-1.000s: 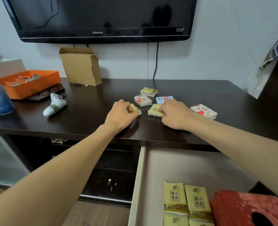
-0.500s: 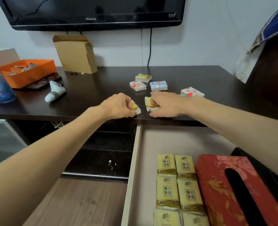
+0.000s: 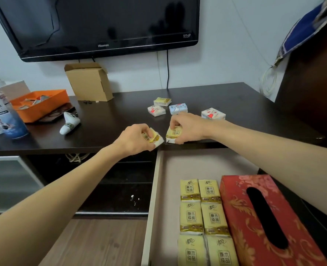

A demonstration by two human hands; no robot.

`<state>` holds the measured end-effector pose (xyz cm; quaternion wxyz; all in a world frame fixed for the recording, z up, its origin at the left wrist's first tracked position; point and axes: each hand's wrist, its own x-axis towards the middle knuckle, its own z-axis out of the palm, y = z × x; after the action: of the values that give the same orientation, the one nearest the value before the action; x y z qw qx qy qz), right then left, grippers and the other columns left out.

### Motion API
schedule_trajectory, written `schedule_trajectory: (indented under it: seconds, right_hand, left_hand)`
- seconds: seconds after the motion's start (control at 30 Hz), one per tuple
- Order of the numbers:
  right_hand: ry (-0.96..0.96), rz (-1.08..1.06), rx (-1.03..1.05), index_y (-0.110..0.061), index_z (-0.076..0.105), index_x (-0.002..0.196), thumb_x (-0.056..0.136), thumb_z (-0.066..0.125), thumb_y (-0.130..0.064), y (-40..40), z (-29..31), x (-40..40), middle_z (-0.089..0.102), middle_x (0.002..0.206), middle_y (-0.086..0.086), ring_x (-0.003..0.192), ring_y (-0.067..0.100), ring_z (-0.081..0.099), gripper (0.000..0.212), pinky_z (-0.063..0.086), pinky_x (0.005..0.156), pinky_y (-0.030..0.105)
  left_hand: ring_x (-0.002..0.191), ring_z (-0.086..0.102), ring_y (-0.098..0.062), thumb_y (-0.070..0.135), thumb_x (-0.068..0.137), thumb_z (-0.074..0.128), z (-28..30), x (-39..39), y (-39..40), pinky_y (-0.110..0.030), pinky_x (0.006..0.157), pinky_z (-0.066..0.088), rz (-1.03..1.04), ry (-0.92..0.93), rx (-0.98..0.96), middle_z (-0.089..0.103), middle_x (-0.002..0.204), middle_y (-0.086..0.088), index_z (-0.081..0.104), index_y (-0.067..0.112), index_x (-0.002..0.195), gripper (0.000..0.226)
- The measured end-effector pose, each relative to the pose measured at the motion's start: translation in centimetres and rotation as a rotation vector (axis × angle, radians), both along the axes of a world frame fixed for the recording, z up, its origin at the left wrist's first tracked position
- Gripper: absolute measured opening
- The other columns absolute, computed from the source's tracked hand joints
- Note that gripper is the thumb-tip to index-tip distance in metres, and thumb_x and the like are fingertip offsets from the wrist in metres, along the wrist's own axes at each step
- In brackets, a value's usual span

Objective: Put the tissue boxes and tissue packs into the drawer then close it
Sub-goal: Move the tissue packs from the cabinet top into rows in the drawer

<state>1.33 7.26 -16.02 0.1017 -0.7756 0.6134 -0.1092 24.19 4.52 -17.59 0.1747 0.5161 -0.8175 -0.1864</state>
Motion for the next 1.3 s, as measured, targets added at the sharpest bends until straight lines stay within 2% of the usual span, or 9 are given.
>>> schedule_trajectory:
  seconds: [0.17, 0.33, 0.5, 0.6, 0.83, 1.0, 1.13, 1.2, 1.3]
  right_hand:
    - [-0.074, 0.052, -0.065, -0.031, 0.053, 0.127, 0.072, 0.080, -0.036, 5.7, -0.2, -2.0, 0.052, 0.118, -0.011, 0.102, 0.010, 0.053, 0.062, 0.043, 0.079, 0.025]
    - [0.010, 0.002, 0.158, -0.037, 0.047, 0.122, 0.066, 0.078, -0.038, 11.1, -3.3, -4.5, 0.058, 0.106, -0.020, 0.092, 0.004, 0.058, 0.064, 0.050, 0.074, 0.028]
    - [-0.126, -0.051, 0.251, -0.035, 0.044, 0.130, 0.065, 0.078, -0.029, 12.5, -6.0, -4.9, 0.051, 0.114, -0.022, 0.101, 0.001, 0.054, 0.073, 0.049, 0.080, 0.025]
    - [-0.171, -0.054, 0.293, -0.030, 0.038, 0.140, 0.067, 0.080, -0.025, 12.9, -7.0, -4.3, 0.053, 0.127, -0.014, 0.107, 0.007, 0.057, 0.084, 0.055, 0.089, 0.036]
    - [0.026, -0.060, 0.279, -0.032, 0.029, 0.150, 0.069, 0.080, -0.028, 13.0, -7.7, -3.8, 0.053, 0.134, -0.014, 0.111, 0.010, 0.049, 0.096, 0.051, 0.092, 0.041]
    - [0.036, -0.011, 0.272, -0.033, 0.048, 0.139, 0.072, 0.082, -0.041, 12.9, -7.4, -4.0, 0.053, 0.125, -0.015, 0.113, 0.008, 0.049, 0.076, 0.049, 0.095, 0.038]
    - [-0.136, 0.016, 0.220, -0.035, 0.071, 0.116, 0.085, 0.074, -0.046, 12.3, -6.3, -5.7, 0.068, 0.116, -0.018, 0.109, 0.000, 0.061, 0.033, 0.050, 0.097, 0.029]
    - [-0.295, -0.009, 0.101, -0.031, 0.078, 0.100, 0.089, 0.074, -0.031, 11.7, -5.1, -7.0, 0.077, 0.098, -0.015, 0.092, 0.000, 0.070, 0.011, 0.053, 0.083, 0.021]
    - [-0.452, -0.079, -0.065, -0.026, 0.080, 0.088, 0.093, 0.072, -0.018, 10.0, -2.9, -8.9, 0.080, 0.085, -0.006, 0.083, 0.013, 0.073, 0.012, 0.055, 0.080, 0.029]
  left_hand:
    - [0.105, 0.059, -0.017, 0.032, 0.073, 0.085, 0.0, 0.3, 3.4, -0.034, 0.087, 0.052, -0.111, 0.083, -0.029, 0.064, 0.113, 0.005, 0.063, 0.030, 0.101, 0.036]
    - [0.101, 0.055, -0.005, 0.033, 0.071, 0.085, -3.0, -1.0, 6.9, -0.014, 0.079, 0.046, -0.357, -0.026, -0.009, 0.062, 0.108, 0.014, 0.059, 0.033, 0.112, 0.048]
    - [0.102, 0.051, -0.004, 0.034, 0.076, 0.082, -6.4, -3.9, 8.4, -0.030, 0.089, 0.049, -0.518, -0.112, 0.012, 0.059, 0.111, 0.017, 0.054, 0.034, 0.119, 0.052]
    - [0.105, 0.053, -0.004, 0.033, 0.077, 0.082, -7.3, -4.5, 8.2, -0.034, 0.091, 0.052, -0.525, -0.126, 0.055, 0.059, 0.116, 0.015, 0.048, 0.035, 0.128, 0.061]
    - [0.119, 0.054, -0.010, 0.041, 0.075, 0.080, -8.6, -4.6, 8.4, -0.036, 0.097, 0.050, -0.481, -0.192, 0.018, 0.057, 0.136, 0.013, 0.026, 0.039, 0.148, 0.091]
    - [0.126, 0.049, -0.009, 0.039, 0.075, 0.081, -8.8, -5.1, 8.3, -0.031, 0.101, 0.045, -0.488, -0.182, 0.015, 0.053, 0.142, 0.012, 0.026, 0.037, 0.151, 0.094]
    - [0.139, 0.039, -0.008, 0.044, 0.075, 0.083, -8.0, -5.2, 7.5, -0.025, 0.109, 0.035, -0.452, -0.090, 0.109, 0.043, 0.153, 0.012, 0.030, 0.031, 0.154, 0.095]
    - [0.130, 0.051, -0.007, 0.041, 0.080, 0.080, -6.7, -5.4, 6.6, -0.029, 0.108, 0.043, -0.407, 0.021, 0.111, 0.055, 0.142, 0.012, 0.045, 0.030, 0.146, 0.075]
    - [0.099, 0.067, -0.004, 0.025, 0.088, 0.072, -4.3, -6.2, 4.8, -0.029, 0.091, 0.054, -0.370, 0.281, 0.048, 0.072, 0.110, 0.010, 0.066, 0.025, 0.123, 0.035]
